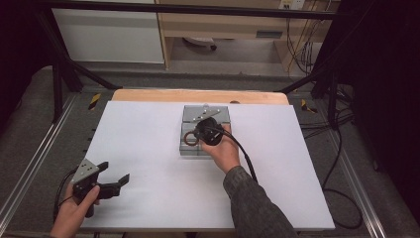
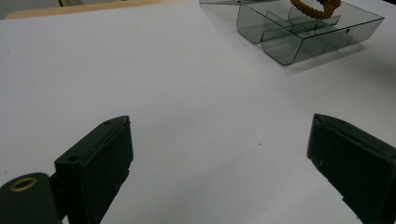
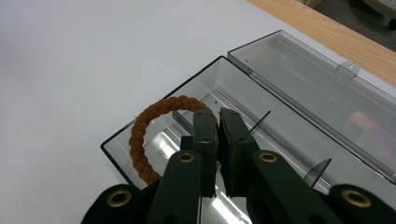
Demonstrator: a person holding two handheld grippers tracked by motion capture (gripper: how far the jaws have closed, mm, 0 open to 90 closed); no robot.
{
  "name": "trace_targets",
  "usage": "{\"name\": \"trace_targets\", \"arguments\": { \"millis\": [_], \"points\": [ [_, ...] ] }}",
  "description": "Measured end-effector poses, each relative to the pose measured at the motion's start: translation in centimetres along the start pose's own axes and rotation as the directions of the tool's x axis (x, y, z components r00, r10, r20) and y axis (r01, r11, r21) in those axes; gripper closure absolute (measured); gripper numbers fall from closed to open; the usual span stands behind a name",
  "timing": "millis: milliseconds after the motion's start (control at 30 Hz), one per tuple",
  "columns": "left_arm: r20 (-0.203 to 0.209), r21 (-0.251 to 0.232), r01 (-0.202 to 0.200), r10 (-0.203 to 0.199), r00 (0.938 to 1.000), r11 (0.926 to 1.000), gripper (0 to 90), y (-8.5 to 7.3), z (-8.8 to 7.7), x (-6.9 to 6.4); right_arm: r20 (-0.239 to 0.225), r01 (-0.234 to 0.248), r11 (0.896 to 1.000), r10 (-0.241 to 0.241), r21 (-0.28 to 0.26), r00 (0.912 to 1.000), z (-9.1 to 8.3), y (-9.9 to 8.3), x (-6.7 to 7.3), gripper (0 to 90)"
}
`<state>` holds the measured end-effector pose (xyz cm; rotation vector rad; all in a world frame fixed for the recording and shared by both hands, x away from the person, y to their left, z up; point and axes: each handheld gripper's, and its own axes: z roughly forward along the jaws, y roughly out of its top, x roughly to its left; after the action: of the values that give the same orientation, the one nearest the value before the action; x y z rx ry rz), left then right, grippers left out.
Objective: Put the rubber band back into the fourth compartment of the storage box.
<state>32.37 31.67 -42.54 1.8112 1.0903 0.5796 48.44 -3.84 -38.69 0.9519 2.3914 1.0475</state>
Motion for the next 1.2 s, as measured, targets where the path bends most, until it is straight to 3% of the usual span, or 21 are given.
{"name": "trace_targets", "arguments": {
  "millis": [1200],
  "points": [
    [0.007,0.003,-0.005,0.005,1.0,1.0,6.7,0.0,0.0,0.0,0.011,0.031,0.998,-0.031,0.047,0.9994,1.6,-0.3,0.6,85.6]
  ]
}}
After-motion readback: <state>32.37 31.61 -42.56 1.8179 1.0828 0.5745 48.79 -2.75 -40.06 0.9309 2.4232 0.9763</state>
